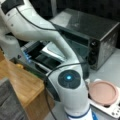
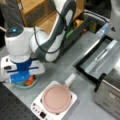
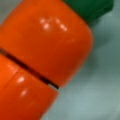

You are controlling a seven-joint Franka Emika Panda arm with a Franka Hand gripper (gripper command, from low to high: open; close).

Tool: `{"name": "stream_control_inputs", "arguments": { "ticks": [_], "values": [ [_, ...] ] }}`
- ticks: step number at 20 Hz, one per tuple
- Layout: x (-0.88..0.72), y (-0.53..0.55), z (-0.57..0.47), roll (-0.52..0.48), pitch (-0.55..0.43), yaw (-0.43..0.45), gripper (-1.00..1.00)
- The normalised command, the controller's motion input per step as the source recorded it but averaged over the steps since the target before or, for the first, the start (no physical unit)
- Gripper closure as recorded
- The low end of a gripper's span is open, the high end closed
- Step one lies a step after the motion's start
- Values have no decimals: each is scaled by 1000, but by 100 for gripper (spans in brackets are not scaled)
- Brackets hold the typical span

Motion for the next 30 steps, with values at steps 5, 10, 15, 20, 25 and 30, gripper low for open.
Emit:
{"name": "stream_control_inputs", "arguments": {
  "ticks": [5, 10, 15, 20, 25, 30],
  "values": [
    [411, -2, -688, 292, 145, -136, 100],
    [481, -16, -695, 284, 133, -147, 100],
    [611, -60, -548, 264, 161, -141, 100],
    [673, -92, -525, 262, 180, -137, 100],
    [683, -91, -529, 260, 180, -144, 100],
    [638, -126, -344, 225, 207, -152, 100]
  ]
}}
